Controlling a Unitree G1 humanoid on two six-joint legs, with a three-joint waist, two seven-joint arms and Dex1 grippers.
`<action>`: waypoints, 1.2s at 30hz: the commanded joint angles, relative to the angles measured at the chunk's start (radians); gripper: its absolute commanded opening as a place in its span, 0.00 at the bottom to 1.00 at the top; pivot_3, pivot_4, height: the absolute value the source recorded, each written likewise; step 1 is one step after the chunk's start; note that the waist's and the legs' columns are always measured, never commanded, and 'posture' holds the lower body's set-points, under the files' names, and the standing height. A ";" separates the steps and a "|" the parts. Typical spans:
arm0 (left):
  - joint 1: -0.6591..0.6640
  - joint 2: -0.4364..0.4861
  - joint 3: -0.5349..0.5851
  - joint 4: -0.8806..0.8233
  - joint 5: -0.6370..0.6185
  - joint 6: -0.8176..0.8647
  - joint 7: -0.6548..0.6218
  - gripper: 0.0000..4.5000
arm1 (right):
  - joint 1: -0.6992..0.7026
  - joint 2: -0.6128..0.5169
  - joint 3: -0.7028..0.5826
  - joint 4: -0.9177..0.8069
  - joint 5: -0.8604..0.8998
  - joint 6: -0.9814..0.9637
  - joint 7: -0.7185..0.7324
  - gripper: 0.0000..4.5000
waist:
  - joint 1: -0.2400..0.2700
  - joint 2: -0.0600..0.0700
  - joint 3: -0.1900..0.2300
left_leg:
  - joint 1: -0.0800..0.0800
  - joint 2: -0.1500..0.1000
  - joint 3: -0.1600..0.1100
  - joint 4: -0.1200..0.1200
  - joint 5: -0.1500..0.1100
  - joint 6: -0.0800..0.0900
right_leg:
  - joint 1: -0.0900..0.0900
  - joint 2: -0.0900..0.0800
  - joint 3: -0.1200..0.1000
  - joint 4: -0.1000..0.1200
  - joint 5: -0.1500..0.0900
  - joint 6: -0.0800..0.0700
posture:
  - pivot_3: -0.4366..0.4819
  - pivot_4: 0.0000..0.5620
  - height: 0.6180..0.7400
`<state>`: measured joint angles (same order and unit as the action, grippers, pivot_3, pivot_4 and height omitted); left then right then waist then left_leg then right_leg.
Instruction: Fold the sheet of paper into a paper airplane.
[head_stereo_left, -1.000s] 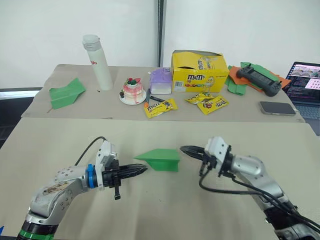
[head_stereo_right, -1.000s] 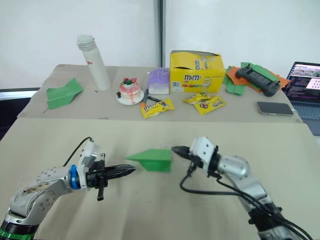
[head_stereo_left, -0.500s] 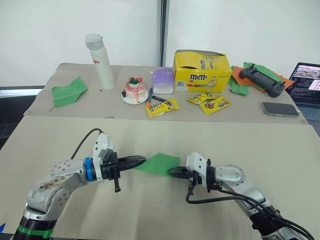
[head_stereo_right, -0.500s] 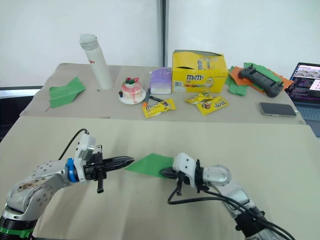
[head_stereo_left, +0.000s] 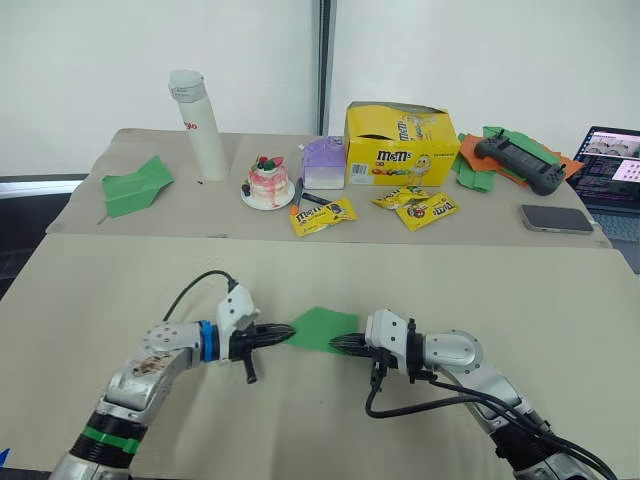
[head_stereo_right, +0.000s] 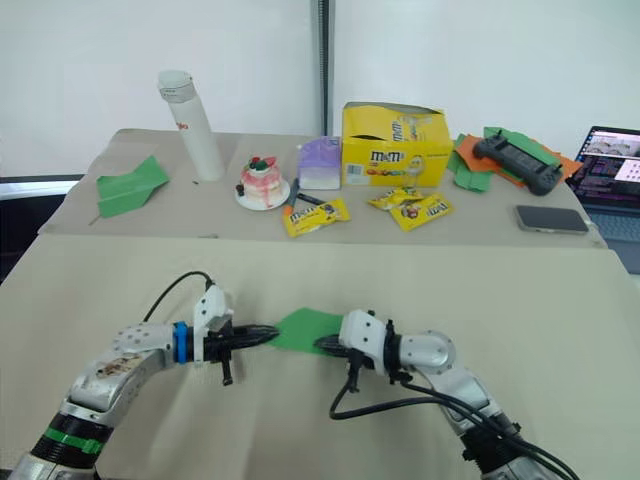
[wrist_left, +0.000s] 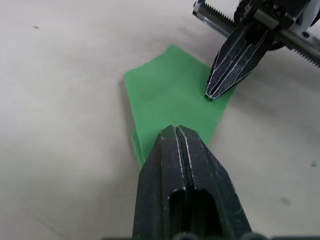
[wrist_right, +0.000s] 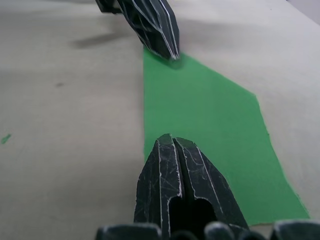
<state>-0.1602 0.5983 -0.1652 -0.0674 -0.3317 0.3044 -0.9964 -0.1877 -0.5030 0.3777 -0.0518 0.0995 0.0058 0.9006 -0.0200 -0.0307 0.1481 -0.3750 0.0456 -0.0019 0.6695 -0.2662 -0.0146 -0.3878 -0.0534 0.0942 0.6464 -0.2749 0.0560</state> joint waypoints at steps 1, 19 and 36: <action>-0.011 -0.017 -0.020 0.049 0.056 -0.069 0.009 0.00 | 0.022 -0.005 0.007 0.021 -0.035 0.044 -0.012 0.01 | 0.000 0.000 0.000 | 0.000 0.000 0.000 0.000 0.000 0.000 | 0.000 0.000 0.000 0.000 0.000 0.000 | 0.48 0.27 1.00; 0.025 -0.069 -0.077 0.132 0.096 -0.158 -0.026 0.00 | -0.016 -0.030 -0.265 -0.086 0.299 0.434 -0.002 0.58 | 0.005 0.003 -0.003 | 0.001 -0.001 0.001 0.000 0.000 0.000 | 0.001 -0.001 0.001 0.000 0.000 0.000 | 0.48 0.27 1.00; 0.045 -0.074 -0.076 0.104 0.104 -0.155 -0.024 0.00 | -0.071 0.048 -0.319 -0.111 0.508 0.805 -0.034 0.80 | 0.006 0.006 -0.005 | -0.002 -0.001 0.000 0.000 0.000 0.001 | 0.000 -0.001 0.000 -0.002 0.000 0.001 | 0.48 0.27 1.00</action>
<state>-0.1420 0.5244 -0.1965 0.0093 -0.2650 0.1319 -1.0094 -0.2499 -0.4457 0.0767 -0.1293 0.5760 0.7928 0.8553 -0.0140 -0.0251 0.1435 -0.3769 0.0444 -0.0016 0.6693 -0.2666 -0.0140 -0.3877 -0.0548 0.0947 0.6448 -0.2753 0.0567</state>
